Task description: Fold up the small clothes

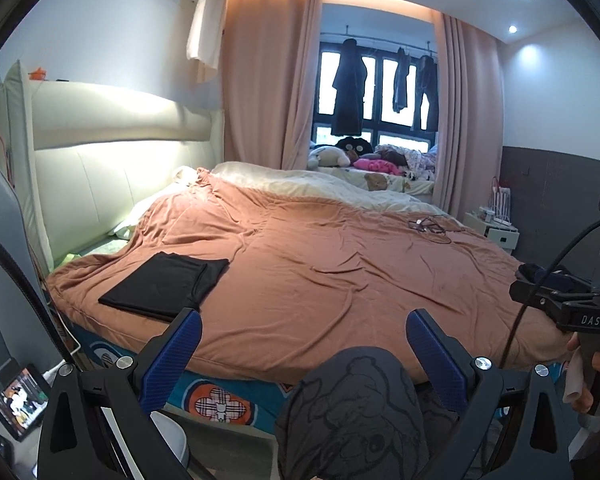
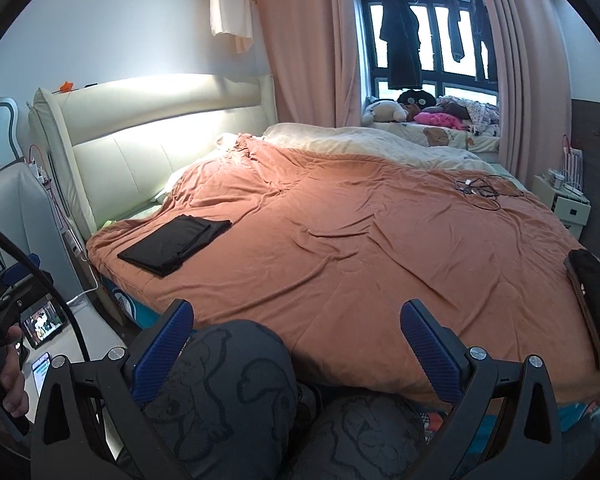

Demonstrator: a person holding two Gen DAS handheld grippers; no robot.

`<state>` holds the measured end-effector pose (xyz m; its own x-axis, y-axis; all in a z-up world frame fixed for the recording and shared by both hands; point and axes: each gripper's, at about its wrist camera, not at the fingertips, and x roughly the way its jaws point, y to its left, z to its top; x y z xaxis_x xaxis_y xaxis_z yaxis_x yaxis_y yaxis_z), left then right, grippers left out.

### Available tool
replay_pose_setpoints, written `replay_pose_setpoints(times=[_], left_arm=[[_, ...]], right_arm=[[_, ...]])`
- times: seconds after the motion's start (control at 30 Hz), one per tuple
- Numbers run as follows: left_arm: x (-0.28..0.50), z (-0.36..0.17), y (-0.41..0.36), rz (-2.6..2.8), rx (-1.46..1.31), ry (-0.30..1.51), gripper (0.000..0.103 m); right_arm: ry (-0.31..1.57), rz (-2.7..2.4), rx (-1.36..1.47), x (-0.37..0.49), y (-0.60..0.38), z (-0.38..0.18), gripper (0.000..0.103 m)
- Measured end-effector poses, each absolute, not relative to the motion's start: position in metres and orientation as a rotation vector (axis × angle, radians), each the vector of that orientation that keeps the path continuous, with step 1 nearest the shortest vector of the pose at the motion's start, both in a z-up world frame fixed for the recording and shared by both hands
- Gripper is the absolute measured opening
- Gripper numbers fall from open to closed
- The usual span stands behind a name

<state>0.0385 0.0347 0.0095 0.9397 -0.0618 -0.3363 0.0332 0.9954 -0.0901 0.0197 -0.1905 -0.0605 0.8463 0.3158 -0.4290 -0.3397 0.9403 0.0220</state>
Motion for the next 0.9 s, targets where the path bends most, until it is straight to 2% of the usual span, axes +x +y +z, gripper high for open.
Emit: replay_pose_setpoints(times=[0.9], left_arm=[[0.014,0.006,0.021,-0.07,-0.078,0.328,0.102]], right_arm=[[0.427,0.309,-0.056,-0.008,-0.206,-0.069,0.103]])
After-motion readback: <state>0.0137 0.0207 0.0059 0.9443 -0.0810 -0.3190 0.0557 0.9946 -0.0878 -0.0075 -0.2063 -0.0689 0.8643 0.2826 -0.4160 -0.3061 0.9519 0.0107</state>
